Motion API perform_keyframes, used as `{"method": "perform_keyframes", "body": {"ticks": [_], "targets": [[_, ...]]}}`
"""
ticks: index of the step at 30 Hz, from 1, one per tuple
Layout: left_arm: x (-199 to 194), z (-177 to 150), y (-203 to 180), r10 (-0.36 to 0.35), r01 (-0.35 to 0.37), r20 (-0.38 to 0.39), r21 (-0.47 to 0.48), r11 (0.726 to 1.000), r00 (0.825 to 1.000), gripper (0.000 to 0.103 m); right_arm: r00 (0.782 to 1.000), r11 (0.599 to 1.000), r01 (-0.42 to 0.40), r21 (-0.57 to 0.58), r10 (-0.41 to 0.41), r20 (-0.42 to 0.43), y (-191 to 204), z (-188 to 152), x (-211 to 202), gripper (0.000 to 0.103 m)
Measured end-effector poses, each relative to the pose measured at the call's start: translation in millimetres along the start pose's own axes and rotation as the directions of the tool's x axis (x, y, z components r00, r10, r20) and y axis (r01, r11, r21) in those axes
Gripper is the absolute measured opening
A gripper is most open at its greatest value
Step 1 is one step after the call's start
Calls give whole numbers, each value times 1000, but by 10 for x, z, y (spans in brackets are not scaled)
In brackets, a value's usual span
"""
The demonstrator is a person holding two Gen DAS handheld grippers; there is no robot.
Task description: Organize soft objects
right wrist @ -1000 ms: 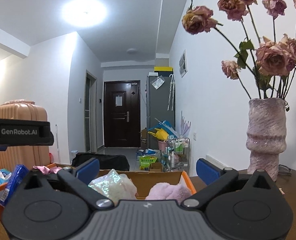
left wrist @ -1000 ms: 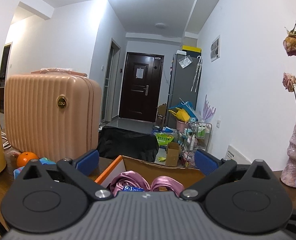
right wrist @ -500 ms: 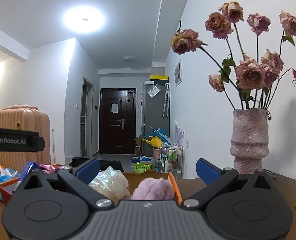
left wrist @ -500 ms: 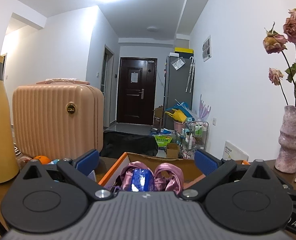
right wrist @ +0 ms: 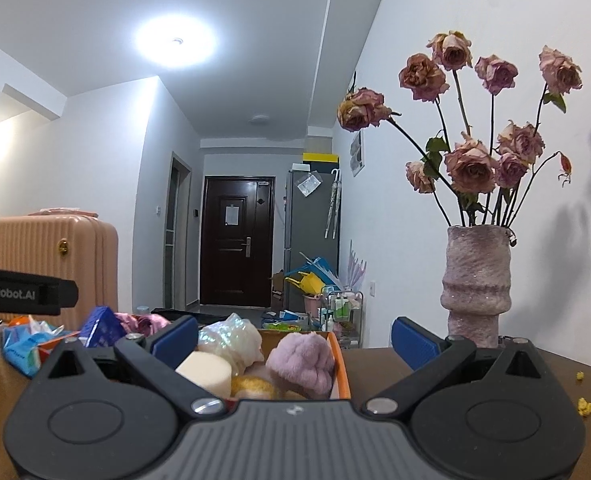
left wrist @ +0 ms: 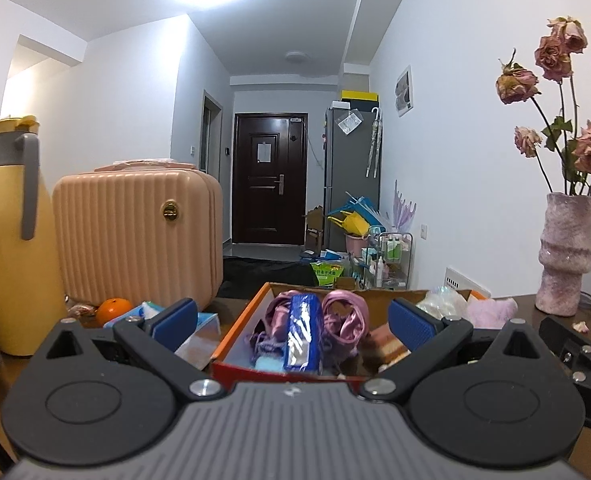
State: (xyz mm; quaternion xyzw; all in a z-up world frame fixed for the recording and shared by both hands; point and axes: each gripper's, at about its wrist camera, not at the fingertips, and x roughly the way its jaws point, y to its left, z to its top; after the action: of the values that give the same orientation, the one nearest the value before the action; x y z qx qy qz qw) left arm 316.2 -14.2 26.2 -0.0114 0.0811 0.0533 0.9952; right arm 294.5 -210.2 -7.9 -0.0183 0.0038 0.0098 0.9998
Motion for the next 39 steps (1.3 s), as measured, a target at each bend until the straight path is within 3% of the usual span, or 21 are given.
{"method": "perform_keyframes", "body": {"ticks": [14,29,39], "targets": [[-776,-98,155,-28,28,-1,33,999,1000,103,999,999,-28,-18,27,-40,-61,16,-772,103],[-1819,-313,190,-112,108,27,105,989,993,103,987,998,-57,-11,55,-151,-147,-8,-1726,103],[-2222,-509,135,-166,163,11,125,979,986,103,977,997,-70,11,71,-203,-218,-29,-2108,103]]}}
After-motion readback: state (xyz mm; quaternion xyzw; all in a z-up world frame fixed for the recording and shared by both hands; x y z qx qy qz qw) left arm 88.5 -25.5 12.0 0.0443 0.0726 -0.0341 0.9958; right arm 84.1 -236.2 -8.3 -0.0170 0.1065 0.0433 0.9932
